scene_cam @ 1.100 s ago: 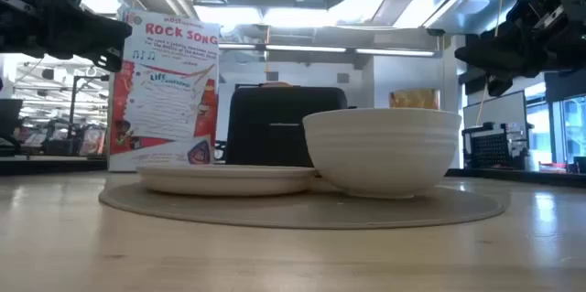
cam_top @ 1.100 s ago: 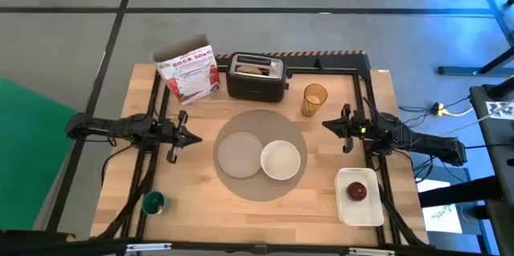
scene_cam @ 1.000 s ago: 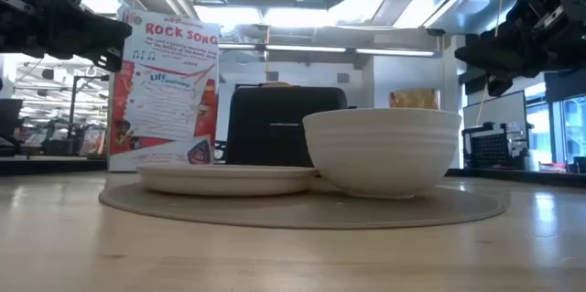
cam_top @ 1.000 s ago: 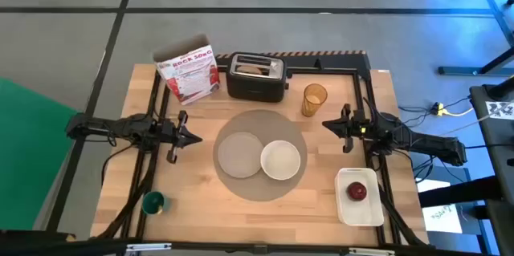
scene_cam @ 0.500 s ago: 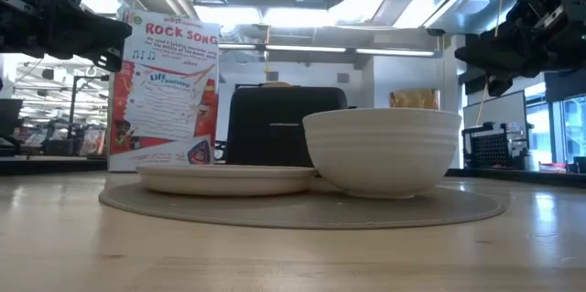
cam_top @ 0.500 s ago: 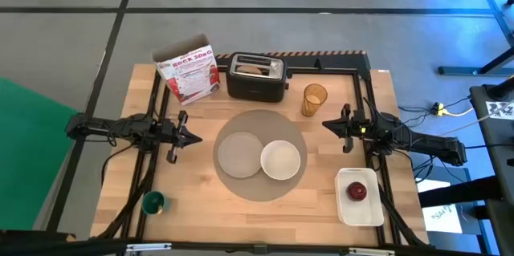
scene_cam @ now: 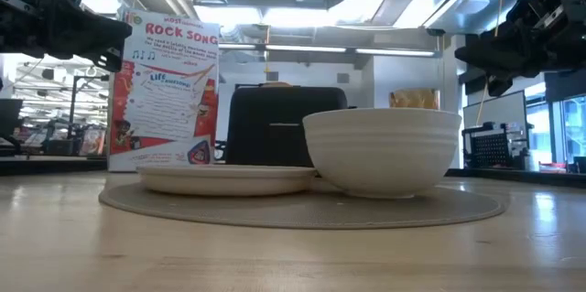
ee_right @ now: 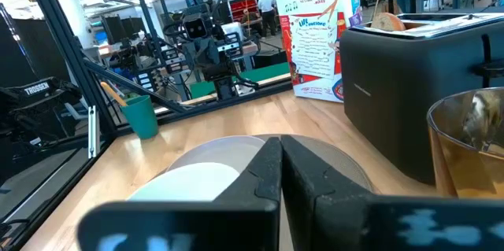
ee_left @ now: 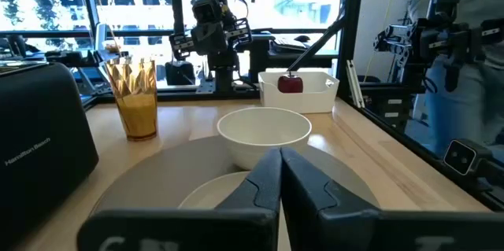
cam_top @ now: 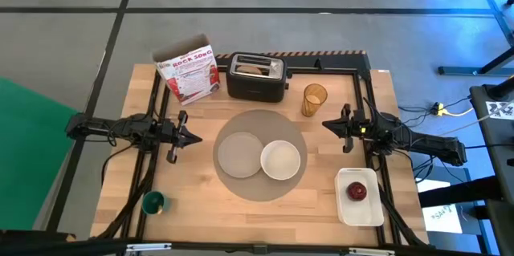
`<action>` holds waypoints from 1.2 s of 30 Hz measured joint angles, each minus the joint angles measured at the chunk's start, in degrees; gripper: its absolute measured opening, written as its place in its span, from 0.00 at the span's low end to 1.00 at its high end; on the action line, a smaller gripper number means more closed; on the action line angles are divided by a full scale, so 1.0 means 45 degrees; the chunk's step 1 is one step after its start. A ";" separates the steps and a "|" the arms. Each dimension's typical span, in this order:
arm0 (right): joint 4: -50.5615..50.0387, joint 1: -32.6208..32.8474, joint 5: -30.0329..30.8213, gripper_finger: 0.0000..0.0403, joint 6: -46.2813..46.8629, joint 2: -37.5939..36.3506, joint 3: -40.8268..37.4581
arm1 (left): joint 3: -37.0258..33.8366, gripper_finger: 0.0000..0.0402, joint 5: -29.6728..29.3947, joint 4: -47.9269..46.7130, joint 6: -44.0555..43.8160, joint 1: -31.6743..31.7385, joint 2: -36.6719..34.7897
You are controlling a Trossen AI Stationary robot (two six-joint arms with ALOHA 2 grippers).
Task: Arrange a breakfast setting
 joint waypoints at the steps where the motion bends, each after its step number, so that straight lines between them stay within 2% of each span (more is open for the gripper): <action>1: 0.0000 0.0000 0.0000 0.00 0.0000 0.0000 0.0000 | 0.0000 0.00 -0.0004 0.0002 0.0000 0.0005 0.0004; 12: 0.0422 0.0000 0.0077 0.00 0.0001 -0.0002 0.0000 | -0.0005 0.00 -0.0003 -0.0001 0.0000 0.0001 0.0000; 17: 0.1681 0.0000 0.1960 0.00 0.0027 0.0025 0.0000 | -0.0004 0.00 -0.0001 0.0001 0.0000 0.0004 0.0000; 23: 0.3635 0.0000 0.3919 0.00 0.3021 0.0029 0.0000 | -0.0005 0.00 -0.0003 -0.0001 0.0000 0.0005 0.0003; 26: 0.3567 0.0000 0.4680 0.00 0.4100 0.0029 0.0000 | 0.0000 0.00 -0.0001 0.0001 0.0000 0.0005 0.0001; 33: 0.2666 0.0000 0.4999 0.00 0.5028 0.0047 0.0000 | -0.0009 0.00 -0.0051 0.0078 0.0011 0.0001 -0.0001; 36: 0.3176 0.0000 0.6158 0.00 0.6588 0.0053 0.0000 | -0.0015 0.00 -0.0431 0.1323 -0.0338 0.0005 0.0006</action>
